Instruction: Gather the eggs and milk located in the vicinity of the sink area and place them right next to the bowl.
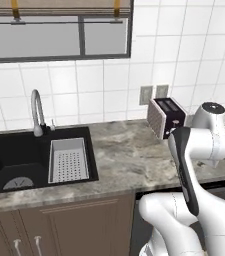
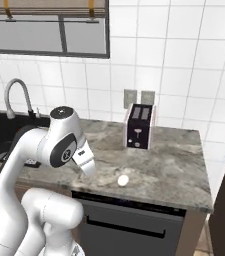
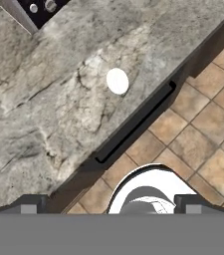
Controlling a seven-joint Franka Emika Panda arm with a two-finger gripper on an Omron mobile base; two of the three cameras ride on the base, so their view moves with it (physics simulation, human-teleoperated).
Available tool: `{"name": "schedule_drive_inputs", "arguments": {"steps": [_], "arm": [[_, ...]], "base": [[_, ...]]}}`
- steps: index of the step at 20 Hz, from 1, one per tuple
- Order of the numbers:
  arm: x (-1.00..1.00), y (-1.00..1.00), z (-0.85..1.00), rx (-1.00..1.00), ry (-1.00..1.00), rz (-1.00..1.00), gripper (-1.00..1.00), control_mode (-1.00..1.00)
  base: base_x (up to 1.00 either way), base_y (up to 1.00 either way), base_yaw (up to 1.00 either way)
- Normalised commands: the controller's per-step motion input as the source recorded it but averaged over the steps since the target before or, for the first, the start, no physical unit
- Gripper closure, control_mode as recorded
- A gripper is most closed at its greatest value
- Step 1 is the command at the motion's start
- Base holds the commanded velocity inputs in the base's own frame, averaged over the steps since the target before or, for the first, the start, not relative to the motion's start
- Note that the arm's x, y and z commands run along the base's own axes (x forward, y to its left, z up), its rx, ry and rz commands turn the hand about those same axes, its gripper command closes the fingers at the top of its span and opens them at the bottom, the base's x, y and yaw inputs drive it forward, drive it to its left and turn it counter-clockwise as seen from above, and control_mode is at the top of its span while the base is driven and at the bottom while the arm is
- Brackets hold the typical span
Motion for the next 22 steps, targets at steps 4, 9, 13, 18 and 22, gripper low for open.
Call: {"name": "schedule_drive_inputs", "arguments": {"steps": [4, 9, 13, 18, 22], "arm": [[0.00, 0.00, 0.00, 0.00, 0.00, 0.00, -1.00, 1.00], [0.00, 0.00, 0.00, 0.00, 0.00, 0.00, -1.00, 1.00], [0.00, 0.00, 0.00, 0.00, 0.00, 0.00, -1.00, 1.00], [0.00, 0.00, 0.00, 0.00, 0.00, 0.00, -1.00, 1.00], [0.00, -0.29, 0.00, 0.03, 0.00, 0.04, -1.00, -1.00]], "base": [[0.00, -0.46, 0.01], [0.00, -0.41, 0.02], [0.00, -0.35, 0.02], [0.00, -0.31, 0.01], [0.00, 0.00, 0.00]]}}
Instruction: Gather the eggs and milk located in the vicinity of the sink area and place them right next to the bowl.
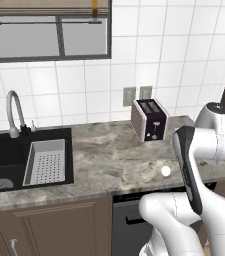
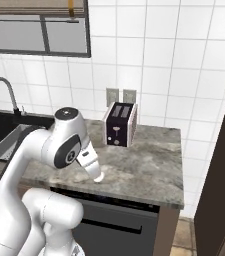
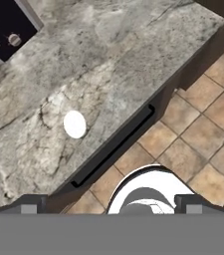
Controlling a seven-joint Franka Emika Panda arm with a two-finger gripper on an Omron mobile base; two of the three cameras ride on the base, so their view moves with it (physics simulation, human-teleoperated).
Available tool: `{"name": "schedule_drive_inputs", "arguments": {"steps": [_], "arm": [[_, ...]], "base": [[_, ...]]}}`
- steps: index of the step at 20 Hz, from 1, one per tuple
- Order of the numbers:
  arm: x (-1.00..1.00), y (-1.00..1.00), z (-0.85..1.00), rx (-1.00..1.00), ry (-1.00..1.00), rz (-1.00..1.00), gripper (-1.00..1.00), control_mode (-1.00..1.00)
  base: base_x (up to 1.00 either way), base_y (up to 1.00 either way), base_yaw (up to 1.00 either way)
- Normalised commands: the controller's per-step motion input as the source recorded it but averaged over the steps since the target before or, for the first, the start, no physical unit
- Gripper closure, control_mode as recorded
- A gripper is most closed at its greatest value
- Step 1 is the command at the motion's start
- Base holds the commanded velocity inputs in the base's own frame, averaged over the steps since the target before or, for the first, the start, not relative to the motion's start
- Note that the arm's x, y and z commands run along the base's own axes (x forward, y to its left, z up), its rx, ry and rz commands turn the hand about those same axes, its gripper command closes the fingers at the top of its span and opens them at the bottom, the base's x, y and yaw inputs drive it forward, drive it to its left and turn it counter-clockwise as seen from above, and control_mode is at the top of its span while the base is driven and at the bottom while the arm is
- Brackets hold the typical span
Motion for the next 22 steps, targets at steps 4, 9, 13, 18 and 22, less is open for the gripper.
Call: {"name": "schedule_drive_inputs", "arguments": {"steps": [4, 9, 13, 18, 22], "arm": [[0.01, -0.14, 0.00, 0.01, 0.00, 0.09, -1.00, -1.00], [0.20, 0.00, -0.01, 0.00, 0.01, 0.07, -1.00, -1.00], [0.18, 0.00, -0.12, 0.00, 0.00, 0.04, -1.00, -1.00], [0.19, 0.00, -0.22, 0.00, 0.01, 0.02, -1.00, -1.00], [0.18, 0.00, -0.33, 0.00, 0.05, 0.01, -1.00, -1.00]], "base": [[0.00, 0.00, 0.00], [0.00, 0.00, 0.00], [0.00, 0.00, 0.00], [0.00, 0.00, 0.00], [0.00, 0.00, 0.00]]}}
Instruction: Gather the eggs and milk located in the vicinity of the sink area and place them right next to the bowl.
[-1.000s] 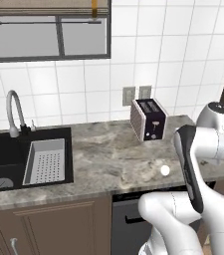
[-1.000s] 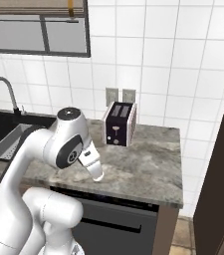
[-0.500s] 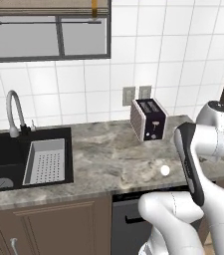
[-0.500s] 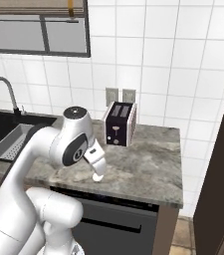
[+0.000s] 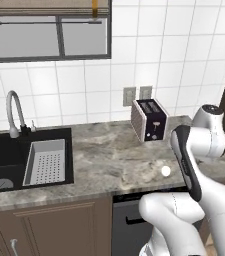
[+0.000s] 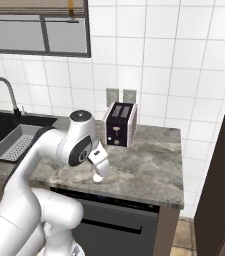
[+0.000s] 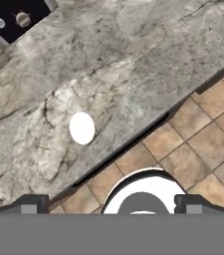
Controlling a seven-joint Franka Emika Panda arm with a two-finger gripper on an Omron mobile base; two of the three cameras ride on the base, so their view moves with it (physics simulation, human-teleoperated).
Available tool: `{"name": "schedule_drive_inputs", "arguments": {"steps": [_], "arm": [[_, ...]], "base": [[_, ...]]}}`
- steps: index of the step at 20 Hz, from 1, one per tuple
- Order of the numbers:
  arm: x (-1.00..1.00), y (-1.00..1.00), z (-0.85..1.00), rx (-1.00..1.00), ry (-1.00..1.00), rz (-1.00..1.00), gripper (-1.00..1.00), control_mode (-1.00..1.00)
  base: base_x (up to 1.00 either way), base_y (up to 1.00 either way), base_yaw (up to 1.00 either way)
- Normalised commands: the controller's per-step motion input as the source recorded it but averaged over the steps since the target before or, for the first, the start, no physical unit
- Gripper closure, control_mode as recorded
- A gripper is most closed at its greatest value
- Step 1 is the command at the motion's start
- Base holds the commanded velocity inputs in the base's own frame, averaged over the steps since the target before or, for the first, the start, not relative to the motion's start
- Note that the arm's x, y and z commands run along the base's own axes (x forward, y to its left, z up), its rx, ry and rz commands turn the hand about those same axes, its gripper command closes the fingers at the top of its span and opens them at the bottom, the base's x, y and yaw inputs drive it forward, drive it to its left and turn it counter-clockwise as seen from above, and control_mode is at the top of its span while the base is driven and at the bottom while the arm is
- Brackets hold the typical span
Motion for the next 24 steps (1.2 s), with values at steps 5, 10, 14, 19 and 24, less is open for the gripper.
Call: {"name": "schedule_drive_inputs", "arguments": {"steps": [5, 10, 14, 19, 24], "arm": [[0.29, 0.01, -0.33, -0.02, 0.09, 0.01, -1.00, -1.00], [0.25, 0.00, -0.27, -0.03, 0.14, 0.06, -1.00, -1.00], [0.26, 0.02, -0.30, -0.04, 0.13, 0.09, -1.00, -1.00], [0.21, 0.00, -0.30, -0.01, 0.04, 0.11, -1.00, -1.00], [0.18, 0.00, -0.33, 0.00, 0.00, 0.12, -1.00, -1.00]], "base": [[0.00, 0.00, 0.00], [0.00, 0.00, 0.00], [0.00, 0.00, 0.00], [0.00, 0.00, 0.00], [0.00, 0.00, 0.00]]}}
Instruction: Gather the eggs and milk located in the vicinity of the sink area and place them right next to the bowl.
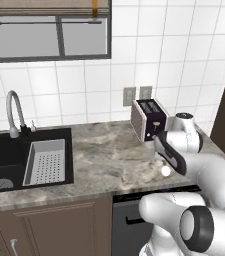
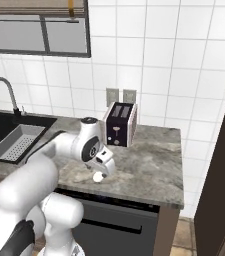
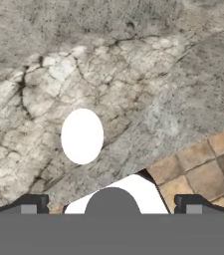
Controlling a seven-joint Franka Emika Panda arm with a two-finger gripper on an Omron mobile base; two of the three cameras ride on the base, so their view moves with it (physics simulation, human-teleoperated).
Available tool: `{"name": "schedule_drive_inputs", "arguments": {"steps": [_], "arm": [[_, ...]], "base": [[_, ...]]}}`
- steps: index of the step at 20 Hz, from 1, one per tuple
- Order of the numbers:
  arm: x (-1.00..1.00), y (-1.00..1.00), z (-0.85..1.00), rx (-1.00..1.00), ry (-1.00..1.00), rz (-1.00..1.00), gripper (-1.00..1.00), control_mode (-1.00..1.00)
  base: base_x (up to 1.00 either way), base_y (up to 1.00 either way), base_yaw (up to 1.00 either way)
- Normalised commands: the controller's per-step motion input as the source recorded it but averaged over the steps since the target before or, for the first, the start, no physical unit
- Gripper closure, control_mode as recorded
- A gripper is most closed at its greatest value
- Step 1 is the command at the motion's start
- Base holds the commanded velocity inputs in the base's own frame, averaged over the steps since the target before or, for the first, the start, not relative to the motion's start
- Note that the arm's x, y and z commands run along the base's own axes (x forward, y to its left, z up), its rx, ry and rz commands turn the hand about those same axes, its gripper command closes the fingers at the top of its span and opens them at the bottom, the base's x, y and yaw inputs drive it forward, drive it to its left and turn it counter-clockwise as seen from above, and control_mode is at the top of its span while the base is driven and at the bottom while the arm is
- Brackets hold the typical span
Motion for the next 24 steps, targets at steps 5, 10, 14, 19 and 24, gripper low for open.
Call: {"name": "schedule_drive_inputs", "arguments": {"steps": [5, 10, 14, 19, 24], "arm": [[0.20, 0.01, -0.33, 0.00, 0.00, 0.11, -1.00, -1.00], [0.25, 0.07, -0.23, 0.00, 0.00, 0.06, -1.00, -1.00], [0.25, 0.01, -0.11, 0.00, 0.00, 0.02, -1.00, -1.00], [0.14, 0.00, -0.13, 0.00, 0.00, 0.01, -1.00, -1.00], [-0.04, 0.00, -0.11, 0.00, 0.00, 0.00, -1.00, -1.00]], "base": [[0.00, 0.00, 0.00], [0.00, 0.00, 0.00], [0.00, 0.00, 0.00], [0.00, 0.00, 0.00], [0.00, 0.00, 0.00]]}}
